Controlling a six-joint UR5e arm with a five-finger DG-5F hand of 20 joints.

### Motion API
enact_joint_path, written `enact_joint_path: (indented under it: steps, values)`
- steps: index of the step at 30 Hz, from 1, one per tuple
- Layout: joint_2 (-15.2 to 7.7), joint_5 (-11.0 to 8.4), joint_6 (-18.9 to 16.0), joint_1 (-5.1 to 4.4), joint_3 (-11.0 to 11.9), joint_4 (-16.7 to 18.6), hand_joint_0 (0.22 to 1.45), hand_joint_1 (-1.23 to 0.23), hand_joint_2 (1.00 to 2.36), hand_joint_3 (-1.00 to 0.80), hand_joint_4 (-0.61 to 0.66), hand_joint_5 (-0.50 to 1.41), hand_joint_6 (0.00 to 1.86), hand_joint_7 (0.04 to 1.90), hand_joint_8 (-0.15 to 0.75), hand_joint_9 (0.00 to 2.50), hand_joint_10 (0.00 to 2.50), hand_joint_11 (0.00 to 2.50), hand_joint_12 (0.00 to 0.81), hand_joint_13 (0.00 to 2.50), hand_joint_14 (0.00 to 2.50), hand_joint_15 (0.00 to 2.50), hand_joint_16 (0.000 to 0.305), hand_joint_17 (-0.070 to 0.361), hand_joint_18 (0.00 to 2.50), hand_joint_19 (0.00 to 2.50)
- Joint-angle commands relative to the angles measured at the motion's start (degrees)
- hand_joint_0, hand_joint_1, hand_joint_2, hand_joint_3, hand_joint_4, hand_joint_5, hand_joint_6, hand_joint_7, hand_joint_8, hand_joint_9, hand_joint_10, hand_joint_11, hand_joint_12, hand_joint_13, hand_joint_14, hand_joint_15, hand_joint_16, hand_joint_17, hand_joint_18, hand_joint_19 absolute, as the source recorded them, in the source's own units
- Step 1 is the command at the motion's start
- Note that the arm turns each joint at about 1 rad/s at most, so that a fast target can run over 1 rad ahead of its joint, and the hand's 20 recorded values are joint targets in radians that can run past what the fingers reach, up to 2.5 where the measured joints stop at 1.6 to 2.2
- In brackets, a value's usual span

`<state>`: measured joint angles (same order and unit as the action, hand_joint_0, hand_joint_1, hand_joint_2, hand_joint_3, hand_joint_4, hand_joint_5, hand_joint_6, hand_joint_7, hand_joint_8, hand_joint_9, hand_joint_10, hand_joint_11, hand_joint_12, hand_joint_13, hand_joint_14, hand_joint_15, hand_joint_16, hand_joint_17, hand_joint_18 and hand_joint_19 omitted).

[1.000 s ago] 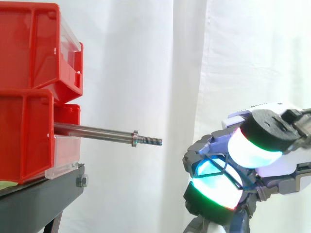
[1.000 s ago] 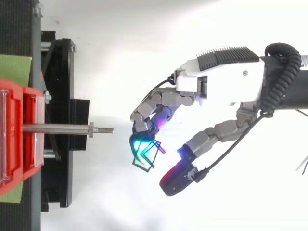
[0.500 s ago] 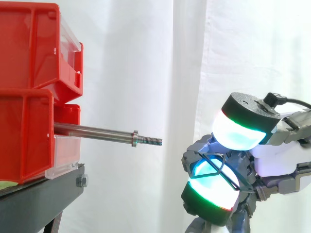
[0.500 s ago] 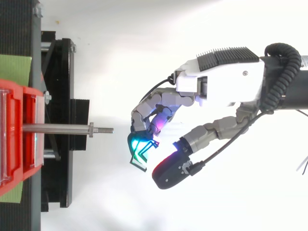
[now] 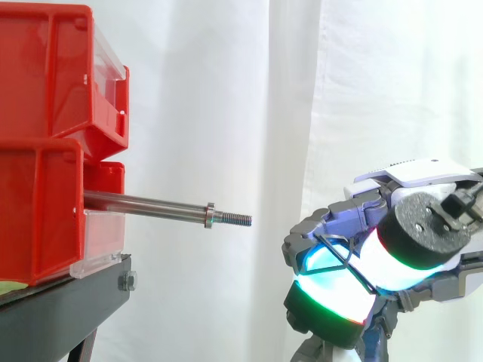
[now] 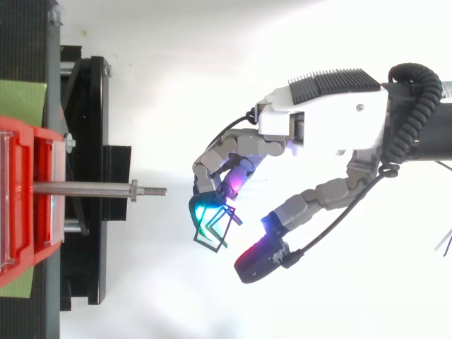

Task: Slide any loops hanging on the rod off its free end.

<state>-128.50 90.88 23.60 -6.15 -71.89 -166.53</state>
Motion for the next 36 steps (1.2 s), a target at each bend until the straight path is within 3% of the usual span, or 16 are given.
enact_joint_path:
  steps: [1,13,21,26,32,36]
  values:
    - [0.0,0.00,0.0,0.00,0.0,0.1,0.67,-0.86,1.01,-0.43,0.10,-0.19,0.88,1.01,0.314,0.85,0.01,0.26,0.321,0.79,0.00,0.08,0.047,0.106,0.87,0.30]
    - [0.0,0.00,-0.1,0.00,0.2,-0.1,0.74,-0.90,1.00,-0.50,0.11,-0.20,0.89,1.01,0.307,0.85,0.01,0.27,0.313,0.80,0.00,0.08,0.046,0.104,0.89,0.26]
    - [0.0,0.00,-0.1,0.00,0.3,-0.5,0.56,-0.84,1.00,-0.50,0.17,-0.19,0.87,0.98,0.315,0.87,0.01,0.28,0.320,0.81,0.00,0.09,0.047,0.107,0.90,0.30]
    - [0.0,0.00,-0.1,0.00,0.3,-0.5,0.52,-0.84,1.00,-0.50,0.18,-0.18,0.87,0.97,0.323,0.88,0.01,0.28,0.331,0.82,0.00,0.09,0.050,0.112,0.91,0.29]
    - [0.0,0.00,-0.1,0.00,0.3,-0.5,0.60,-0.60,1.00,-0.50,0.15,-0.17,0.84,1.05,0.321,0.93,0.01,0.28,0.312,0.83,0.00,0.10,0.046,0.105,0.90,0.31]
    - [0.0,0.00,-0.1,0.00,0.3,-0.5,0.63,-0.61,1.00,-0.50,0.13,-0.17,0.85,1.03,0.324,0.93,0.01,0.28,0.311,0.84,0.00,0.10,0.046,0.103,0.91,0.33]
